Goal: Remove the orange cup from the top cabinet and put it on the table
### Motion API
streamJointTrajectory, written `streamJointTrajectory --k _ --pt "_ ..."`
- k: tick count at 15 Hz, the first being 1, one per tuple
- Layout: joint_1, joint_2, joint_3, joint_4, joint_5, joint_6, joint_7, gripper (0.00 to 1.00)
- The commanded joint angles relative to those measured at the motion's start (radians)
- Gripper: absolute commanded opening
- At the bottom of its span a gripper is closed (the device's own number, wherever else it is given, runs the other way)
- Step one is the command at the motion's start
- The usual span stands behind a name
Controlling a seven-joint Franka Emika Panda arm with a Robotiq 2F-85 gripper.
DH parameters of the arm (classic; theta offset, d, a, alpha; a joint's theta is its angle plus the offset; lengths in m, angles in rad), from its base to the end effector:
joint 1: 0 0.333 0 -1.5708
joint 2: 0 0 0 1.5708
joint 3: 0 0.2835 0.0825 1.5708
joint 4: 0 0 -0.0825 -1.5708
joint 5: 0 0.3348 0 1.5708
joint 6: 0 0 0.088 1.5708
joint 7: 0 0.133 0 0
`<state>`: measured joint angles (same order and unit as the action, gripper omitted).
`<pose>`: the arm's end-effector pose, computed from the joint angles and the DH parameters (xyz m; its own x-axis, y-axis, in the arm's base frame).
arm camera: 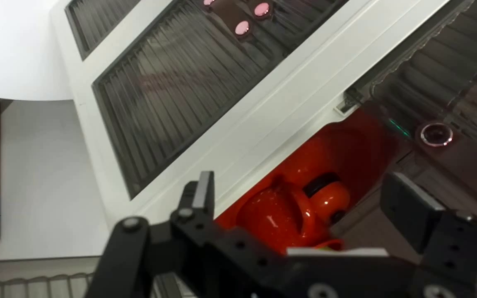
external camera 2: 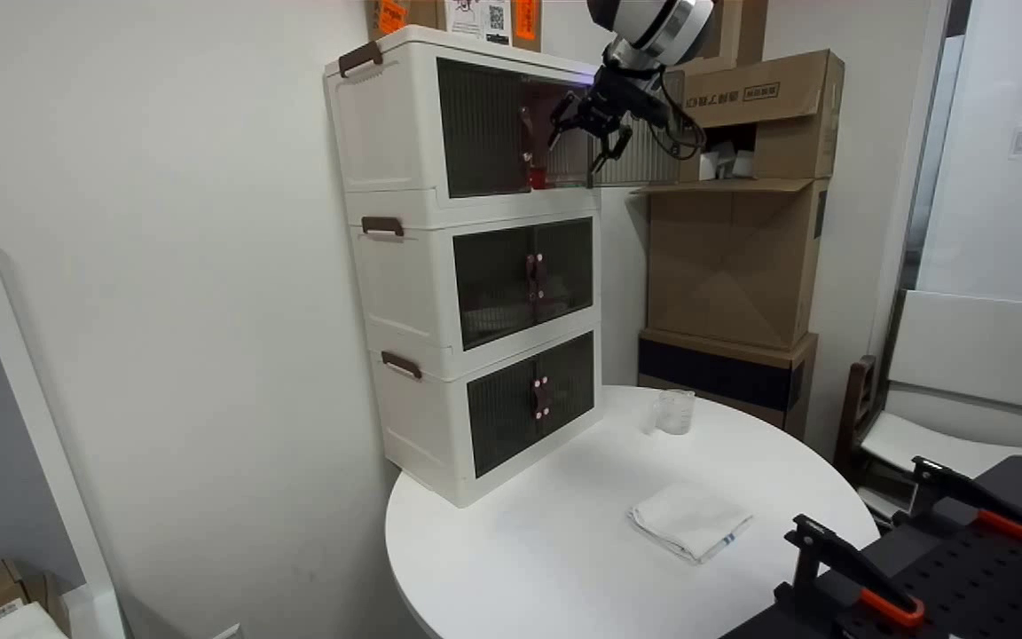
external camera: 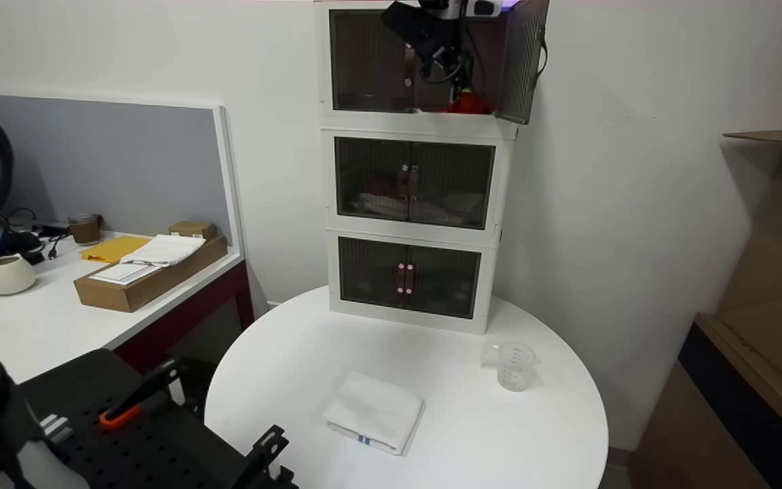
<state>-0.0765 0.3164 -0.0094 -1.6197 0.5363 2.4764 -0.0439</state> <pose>0.6515 -0.0488 0.4671 0.7914 -0.4317 0.4328 -0.2208 -0.8621 -0.4562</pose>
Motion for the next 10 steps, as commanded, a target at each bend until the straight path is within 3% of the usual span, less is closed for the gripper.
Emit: streamJointTrajectory --k 1,10 --pt "-0.020 0.091 0.044 0.119 0.030 0.001 0.026 1.00" --pt "-0.002 0.207 0.064 0.246 -0.030 0.065 0.082 1.00"
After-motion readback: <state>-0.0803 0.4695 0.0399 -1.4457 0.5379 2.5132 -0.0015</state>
